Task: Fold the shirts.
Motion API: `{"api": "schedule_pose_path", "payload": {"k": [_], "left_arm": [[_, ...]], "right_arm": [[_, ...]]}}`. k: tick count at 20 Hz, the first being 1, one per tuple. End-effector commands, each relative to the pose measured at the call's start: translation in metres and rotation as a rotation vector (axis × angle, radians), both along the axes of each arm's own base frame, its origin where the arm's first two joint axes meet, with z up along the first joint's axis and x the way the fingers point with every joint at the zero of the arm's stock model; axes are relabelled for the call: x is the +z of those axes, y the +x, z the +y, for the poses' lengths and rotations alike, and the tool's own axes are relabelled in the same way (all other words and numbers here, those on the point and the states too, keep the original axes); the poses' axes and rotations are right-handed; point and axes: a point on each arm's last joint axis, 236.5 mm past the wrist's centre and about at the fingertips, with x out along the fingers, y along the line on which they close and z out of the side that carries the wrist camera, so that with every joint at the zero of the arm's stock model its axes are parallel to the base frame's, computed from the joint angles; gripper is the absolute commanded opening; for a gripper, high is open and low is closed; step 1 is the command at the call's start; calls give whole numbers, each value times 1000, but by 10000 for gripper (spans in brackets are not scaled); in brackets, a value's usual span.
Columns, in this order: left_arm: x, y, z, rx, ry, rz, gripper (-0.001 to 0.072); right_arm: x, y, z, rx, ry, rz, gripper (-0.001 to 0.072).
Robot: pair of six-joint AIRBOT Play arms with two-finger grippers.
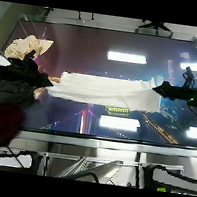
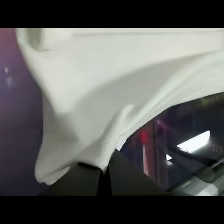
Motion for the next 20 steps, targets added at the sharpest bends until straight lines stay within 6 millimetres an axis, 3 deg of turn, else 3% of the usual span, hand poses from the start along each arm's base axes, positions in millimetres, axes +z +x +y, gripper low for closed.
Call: {"api": "schedule_pose_path", "payload": {"k": [1,3,5,6,7,9,10,11,13,16,20], "left_arm": [[-37,40,-3,-18,4,26,18],[-56,49,-3,-24,-8,59,18],[-68,48,-5,-44,-28,113,22],[-70,46,-7,-58,-40,143,257],[-68,46,-7,-58,-50,168,704],[-52,54,-6,-63,-51,153,681],[-41,61,-5,-67,-46,125,681],[-27,69,-2,-64,-37,89,681],[0,84,2,-40,-25,26,681],[28,93,0,-15,-23,-12,681],[36,84,-16,-50,-35,16,680]], "right_arm": [[-43,39,-6,-16,-21,13,19],[-69,39,-6,-3,-15,56,19],[-84,37,-5,20,-21,70,43],[-84,37,-7,30,-32,59,222],[-79,38,-11,42,-36,52,349],[-66,33,-34,95,-103,59,405],[-65,30,-57,70,-161,96,631],[-66,27,-78,30,-207,135,707],[-76,18,-98,-5,-223,188,708],[-101,4,-81,61,-159,268,708],[-111,5,-38,188,-63,239,707]]}}
